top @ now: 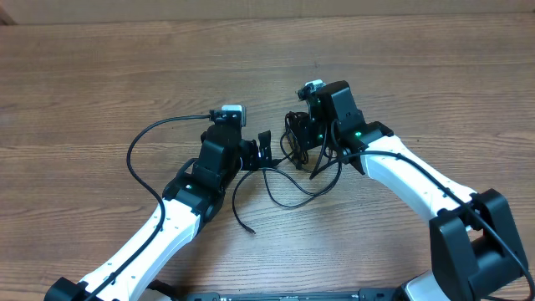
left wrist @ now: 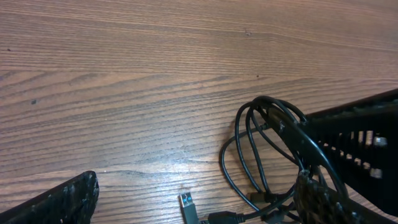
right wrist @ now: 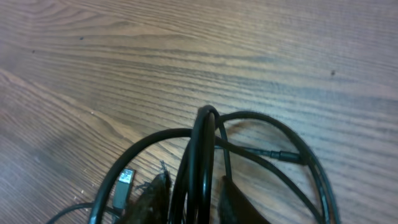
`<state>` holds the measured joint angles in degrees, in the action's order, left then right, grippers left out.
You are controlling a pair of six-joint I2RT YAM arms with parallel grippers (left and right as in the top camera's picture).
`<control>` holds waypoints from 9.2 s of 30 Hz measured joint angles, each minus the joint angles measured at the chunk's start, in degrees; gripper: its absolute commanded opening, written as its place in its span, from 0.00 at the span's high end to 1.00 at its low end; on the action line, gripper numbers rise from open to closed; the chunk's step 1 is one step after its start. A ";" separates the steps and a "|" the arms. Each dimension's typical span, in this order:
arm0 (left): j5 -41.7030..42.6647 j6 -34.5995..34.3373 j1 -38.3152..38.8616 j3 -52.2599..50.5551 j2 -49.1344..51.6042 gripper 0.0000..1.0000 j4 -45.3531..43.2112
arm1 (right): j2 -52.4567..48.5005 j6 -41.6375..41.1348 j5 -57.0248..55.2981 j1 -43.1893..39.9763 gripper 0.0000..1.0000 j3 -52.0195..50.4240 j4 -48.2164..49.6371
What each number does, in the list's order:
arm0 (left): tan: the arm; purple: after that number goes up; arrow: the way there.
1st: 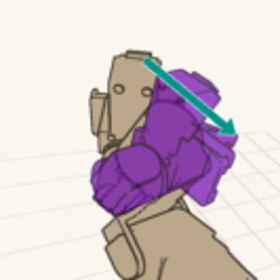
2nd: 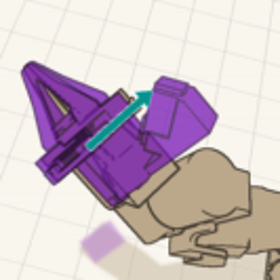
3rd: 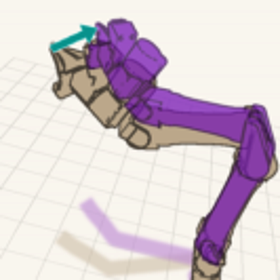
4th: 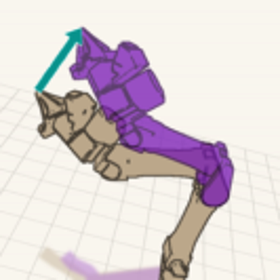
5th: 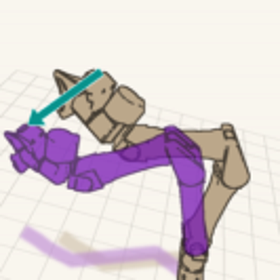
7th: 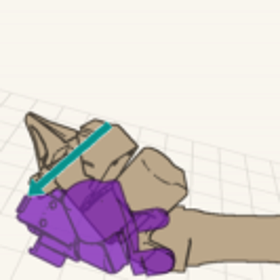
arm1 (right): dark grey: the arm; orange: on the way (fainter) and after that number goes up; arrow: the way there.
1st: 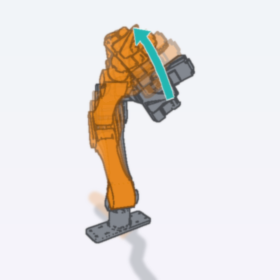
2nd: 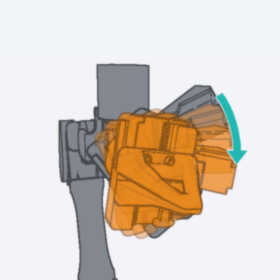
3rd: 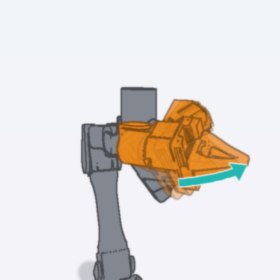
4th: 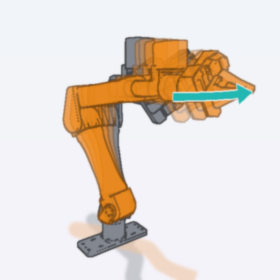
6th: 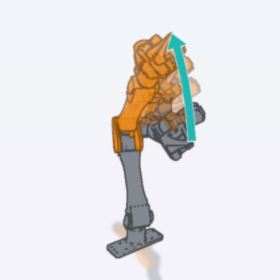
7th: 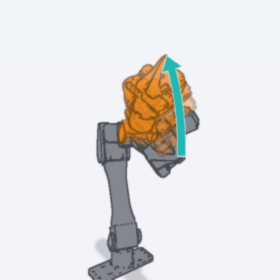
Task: Untangle cables
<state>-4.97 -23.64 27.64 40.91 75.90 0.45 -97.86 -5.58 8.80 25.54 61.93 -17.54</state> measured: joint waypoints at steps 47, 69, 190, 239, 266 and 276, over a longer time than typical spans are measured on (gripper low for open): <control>0.00 -0.02 0.00 0.00 0.00 0.00 0.00 | 10.78 -0.44 0.07 -0.33 0.96 9.49 -4.15; 0.00 0.00 0.00 0.00 0.00 0.00 0.02 | 13.35 -7.06 5.40 -0.33 0.96 10.21 -0.94; 0.07 -12.04 0.00 0.00 0.00 0.00 5.62 | -14.27 -2.27 9.46 2.14 0.30 10.45 10.91; 0.22 -12.04 0.00 0.00 0.00 0.00 5.60 | 0.35 9.46 6.38 -10.03 0.96 10.93 -28.37; 0.22 -12.04 0.00 0.00 0.00 0.00 5.60 | 1.18 20.04 14.53 -9.79 0.08 9.25 -40.50; 0.22 -12.04 0.00 0.00 0.00 0.00 5.60 | 1.20 20.74 14.10 -9.79 0.08 9.20 -26.62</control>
<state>-4.75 -35.68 27.64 40.91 75.90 6.04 -96.66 15.16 22.90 15.75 71.13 -44.16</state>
